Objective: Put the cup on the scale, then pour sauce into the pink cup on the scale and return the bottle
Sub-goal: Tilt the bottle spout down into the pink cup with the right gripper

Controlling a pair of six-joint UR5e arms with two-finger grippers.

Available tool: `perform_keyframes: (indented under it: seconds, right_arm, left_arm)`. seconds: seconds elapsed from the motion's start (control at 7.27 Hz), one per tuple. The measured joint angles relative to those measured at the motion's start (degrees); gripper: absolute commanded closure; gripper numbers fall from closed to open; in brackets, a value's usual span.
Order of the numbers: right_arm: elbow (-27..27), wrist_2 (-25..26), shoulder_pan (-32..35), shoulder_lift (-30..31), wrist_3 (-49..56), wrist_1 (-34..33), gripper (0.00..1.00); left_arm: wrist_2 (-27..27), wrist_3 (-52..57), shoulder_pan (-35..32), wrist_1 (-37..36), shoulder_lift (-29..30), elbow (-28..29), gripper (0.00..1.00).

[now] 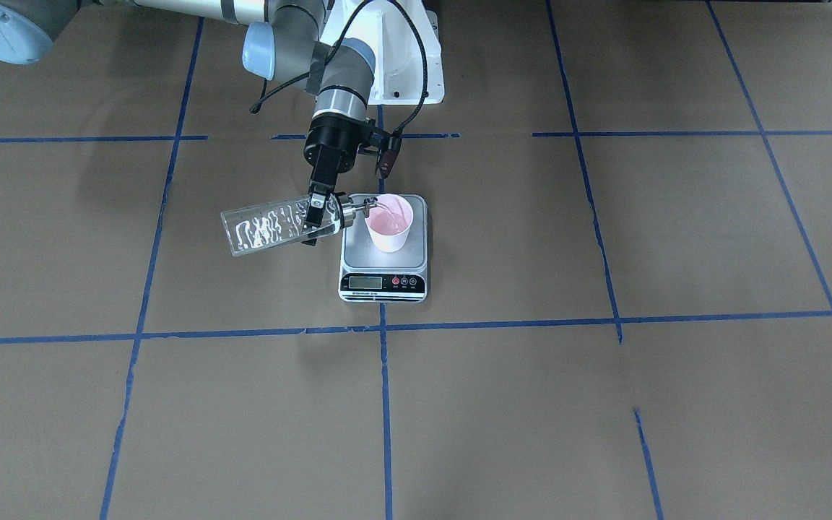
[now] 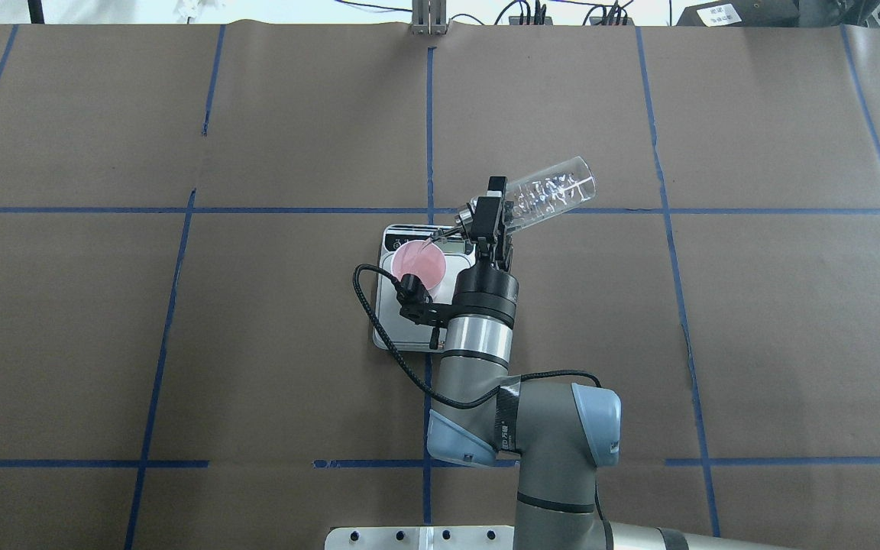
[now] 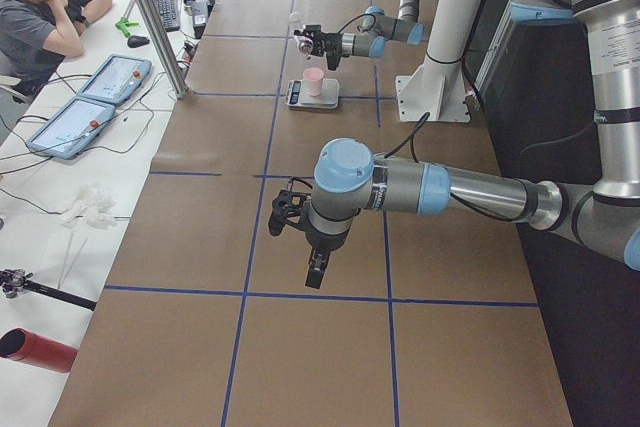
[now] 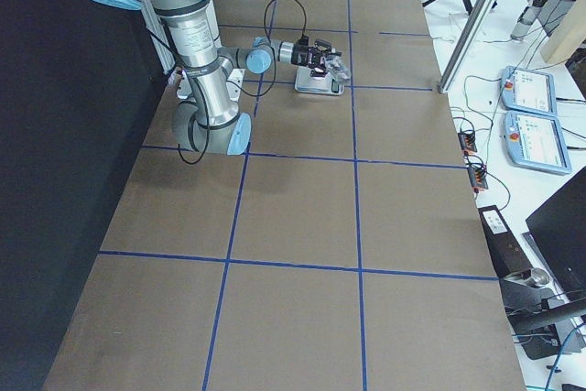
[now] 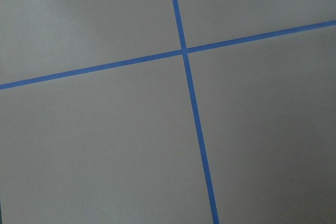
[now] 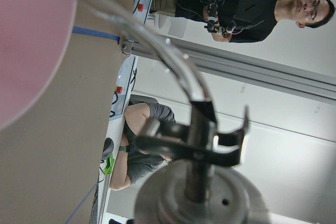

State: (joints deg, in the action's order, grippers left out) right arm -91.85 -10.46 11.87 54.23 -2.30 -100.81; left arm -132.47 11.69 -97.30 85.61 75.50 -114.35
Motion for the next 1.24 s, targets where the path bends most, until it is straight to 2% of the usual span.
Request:
perform_keyframes:
  seconds: [0.96, 1.1, 1.24]
  right_arm:
    - [-0.25, -0.22, 0.08, 0.15, -0.46, 0.48, 1.00]
    - [-0.58, -0.75, 0.15, 0.18, -0.77, 2.36, 1.00]
    - [-0.76, -2.22, 0.25, 0.63, -0.94, 7.55, 1.00]
  left_arm:
    - [0.02, 0.00, 0.00, 0.02, 0.00, -0.06, 0.00]
    - [0.02, 0.00, 0.00, 0.03, 0.00, -0.10, 0.00]
    - [0.02, 0.00, 0.00, 0.03, 0.00, -0.14, 0.00]
